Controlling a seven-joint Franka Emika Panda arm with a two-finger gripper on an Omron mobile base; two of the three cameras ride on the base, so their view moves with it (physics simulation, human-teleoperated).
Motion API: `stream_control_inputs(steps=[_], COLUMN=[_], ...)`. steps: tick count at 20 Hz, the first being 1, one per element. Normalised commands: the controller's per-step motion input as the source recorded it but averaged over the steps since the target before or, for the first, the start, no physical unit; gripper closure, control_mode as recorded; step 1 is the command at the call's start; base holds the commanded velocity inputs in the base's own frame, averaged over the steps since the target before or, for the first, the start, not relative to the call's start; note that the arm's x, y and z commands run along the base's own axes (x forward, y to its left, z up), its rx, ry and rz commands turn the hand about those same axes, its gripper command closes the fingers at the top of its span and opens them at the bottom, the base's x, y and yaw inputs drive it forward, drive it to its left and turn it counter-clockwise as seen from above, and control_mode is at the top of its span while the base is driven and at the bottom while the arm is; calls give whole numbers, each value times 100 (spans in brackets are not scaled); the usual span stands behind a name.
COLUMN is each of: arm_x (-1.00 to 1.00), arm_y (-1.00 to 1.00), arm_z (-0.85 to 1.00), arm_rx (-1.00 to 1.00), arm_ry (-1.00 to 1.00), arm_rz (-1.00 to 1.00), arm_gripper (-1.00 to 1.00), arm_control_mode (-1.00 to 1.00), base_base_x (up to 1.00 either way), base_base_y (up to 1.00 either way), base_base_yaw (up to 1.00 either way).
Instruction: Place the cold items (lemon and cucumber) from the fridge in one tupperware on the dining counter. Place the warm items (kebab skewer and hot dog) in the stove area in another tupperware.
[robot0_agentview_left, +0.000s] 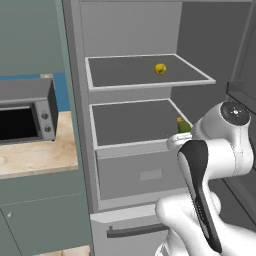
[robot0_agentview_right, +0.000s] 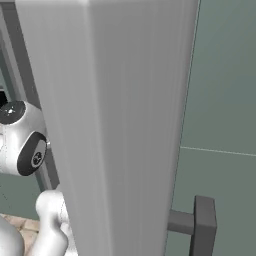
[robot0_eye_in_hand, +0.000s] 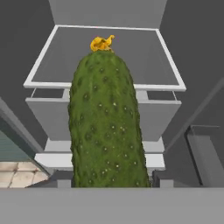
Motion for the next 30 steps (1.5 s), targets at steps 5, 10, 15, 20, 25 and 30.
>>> stream_control_inputs(steps=[5, 10, 15, 20, 25, 30], arm_x=[0, 0, 0, 0, 0, 0], arm_y=[0, 0, 0, 0, 0, 0], arm_z=[0, 0, 0, 0, 0, 0], arm_rx=[0, 0, 0, 0, 0, 0], arm_ry=[0, 0, 0, 0, 0, 0], arm_rz=[0, 0, 0, 0, 0, 0], arm_gripper=[100, 100, 100, 100, 100, 100], arm_control_mode=[100, 100, 100, 100, 100, 100], base_base_x=[-70, -64, -59, -61, -63, -69], base_base_y=[42, 76, 73, 62, 58, 53], base_base_yaw=[0, -24, -49, -74, -82, -87])
